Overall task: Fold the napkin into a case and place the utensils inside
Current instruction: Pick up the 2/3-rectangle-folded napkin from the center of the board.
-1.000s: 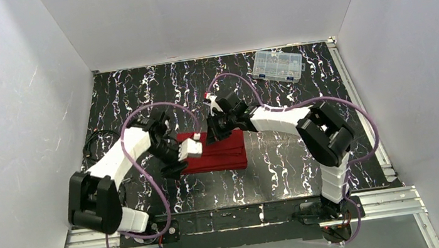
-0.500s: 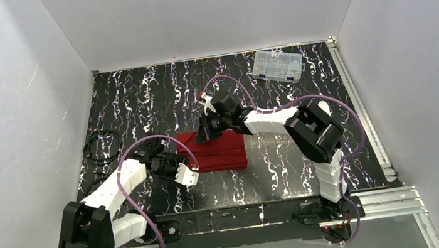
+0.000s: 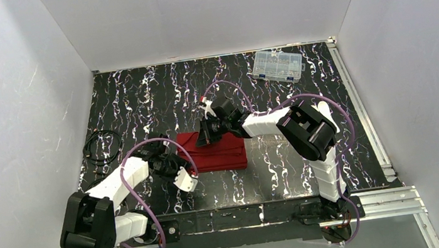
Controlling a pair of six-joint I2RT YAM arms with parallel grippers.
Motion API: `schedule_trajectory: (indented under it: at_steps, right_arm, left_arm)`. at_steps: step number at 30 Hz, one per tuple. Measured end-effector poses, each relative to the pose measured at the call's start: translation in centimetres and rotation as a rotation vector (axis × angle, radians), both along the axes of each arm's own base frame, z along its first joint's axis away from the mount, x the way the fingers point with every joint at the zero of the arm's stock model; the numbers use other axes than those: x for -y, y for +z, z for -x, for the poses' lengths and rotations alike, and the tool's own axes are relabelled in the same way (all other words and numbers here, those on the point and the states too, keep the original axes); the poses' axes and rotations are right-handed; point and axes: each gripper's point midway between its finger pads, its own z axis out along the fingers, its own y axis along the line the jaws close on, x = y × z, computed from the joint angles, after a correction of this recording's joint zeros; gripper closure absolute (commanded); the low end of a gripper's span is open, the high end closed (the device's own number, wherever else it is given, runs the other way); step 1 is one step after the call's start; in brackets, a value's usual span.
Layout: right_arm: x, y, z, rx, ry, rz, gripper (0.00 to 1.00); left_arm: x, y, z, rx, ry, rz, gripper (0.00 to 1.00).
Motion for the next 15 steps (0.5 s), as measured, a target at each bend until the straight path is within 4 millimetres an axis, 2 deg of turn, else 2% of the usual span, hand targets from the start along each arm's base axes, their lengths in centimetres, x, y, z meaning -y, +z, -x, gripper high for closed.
schedule_trajectory:
  at_steps: [7,15]
  right_arm:
    - [0.8,-1.4,0.8,-0.030,-0.009,0.013,0.99]
    - [1.0,-2.1,1.1,-0.037,-0.014,0.010,0.99]
  left_arm:
    - [0.4,-0.2,-1.1,0.026,-0.016,0.005,0.62]
    - [1.0,-0.5,-2.6,0.130,-0.059,0.028,0.83]
